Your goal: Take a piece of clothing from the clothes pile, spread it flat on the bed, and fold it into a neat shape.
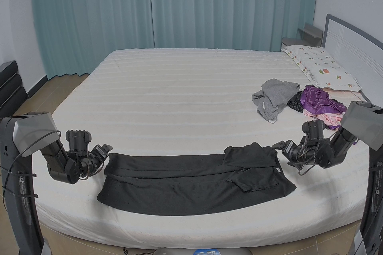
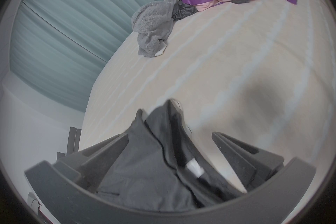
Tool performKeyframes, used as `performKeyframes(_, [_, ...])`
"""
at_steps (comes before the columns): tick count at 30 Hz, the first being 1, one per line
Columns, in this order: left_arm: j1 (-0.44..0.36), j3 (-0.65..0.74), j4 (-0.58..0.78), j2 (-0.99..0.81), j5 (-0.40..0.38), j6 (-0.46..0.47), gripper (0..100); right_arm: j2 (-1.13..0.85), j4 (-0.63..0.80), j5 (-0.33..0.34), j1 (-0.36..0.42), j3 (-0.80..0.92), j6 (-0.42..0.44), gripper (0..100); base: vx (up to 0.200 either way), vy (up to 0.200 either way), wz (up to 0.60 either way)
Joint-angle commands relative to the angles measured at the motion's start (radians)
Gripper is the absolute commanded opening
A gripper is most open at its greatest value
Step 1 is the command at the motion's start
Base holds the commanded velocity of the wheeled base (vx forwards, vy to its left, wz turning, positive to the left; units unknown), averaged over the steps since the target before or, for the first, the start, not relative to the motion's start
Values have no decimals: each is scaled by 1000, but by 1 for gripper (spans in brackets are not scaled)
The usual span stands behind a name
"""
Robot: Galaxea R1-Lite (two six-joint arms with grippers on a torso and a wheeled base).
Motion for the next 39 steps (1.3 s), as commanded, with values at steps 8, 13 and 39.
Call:
performKeyframes(8, [-85,425,-60,-209,0,-103,100,-256,-286,-81,79,510,122,100,-125,0,0])
performKeyframes(13, [-91,475,-100,-197,5,-95,100,-241,-288,-98,90,522,135,100,-40,0,0])
performKeyframes(39, [-140,324,-163,-39,214,-44,0,-73,-328,-195,110,481,109,100,0,0,0])
